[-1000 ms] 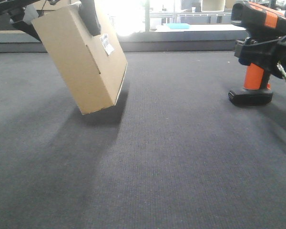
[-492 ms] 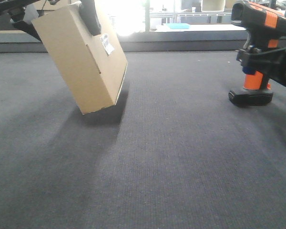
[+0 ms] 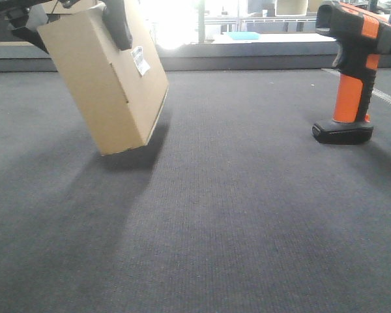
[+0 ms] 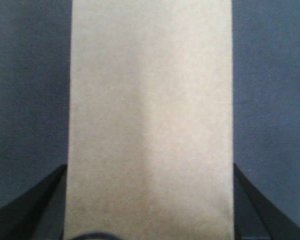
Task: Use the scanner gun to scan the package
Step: 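Lower the box back onto the table and release with the left gripper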
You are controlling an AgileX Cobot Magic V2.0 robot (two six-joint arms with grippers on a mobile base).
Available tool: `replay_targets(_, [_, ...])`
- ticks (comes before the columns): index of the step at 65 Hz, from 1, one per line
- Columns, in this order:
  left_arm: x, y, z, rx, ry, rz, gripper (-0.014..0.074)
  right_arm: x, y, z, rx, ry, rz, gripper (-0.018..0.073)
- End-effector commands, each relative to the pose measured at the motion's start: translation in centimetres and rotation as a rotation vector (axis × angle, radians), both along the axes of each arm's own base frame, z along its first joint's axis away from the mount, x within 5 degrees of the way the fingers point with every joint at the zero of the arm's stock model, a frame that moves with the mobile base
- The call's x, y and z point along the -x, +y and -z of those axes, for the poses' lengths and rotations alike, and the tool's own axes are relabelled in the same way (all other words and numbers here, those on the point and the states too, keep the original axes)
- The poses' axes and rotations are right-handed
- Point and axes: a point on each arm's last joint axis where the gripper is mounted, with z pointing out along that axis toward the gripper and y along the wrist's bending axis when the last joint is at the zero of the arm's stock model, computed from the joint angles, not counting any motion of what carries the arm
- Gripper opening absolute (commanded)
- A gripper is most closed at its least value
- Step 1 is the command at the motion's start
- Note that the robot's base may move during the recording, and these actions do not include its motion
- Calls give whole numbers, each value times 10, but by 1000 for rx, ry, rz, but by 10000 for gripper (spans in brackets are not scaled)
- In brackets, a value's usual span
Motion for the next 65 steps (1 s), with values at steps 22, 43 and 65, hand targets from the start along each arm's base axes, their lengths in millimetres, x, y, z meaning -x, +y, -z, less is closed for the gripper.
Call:
replay_targets(22, [1, 54, -10, -171, 37, 45, 130, 61, 1, -59, 23, -21, -69, -162])
replay_targets(43, [10, 111, -25, -233, -15, -11, 130, 98, 0, -80, 9, -79, -99, -162])
replay_targets(65, [16, 140, 3, -267, -80, -38, 130, 110, 1, -81, 5, -55, -117, -162])
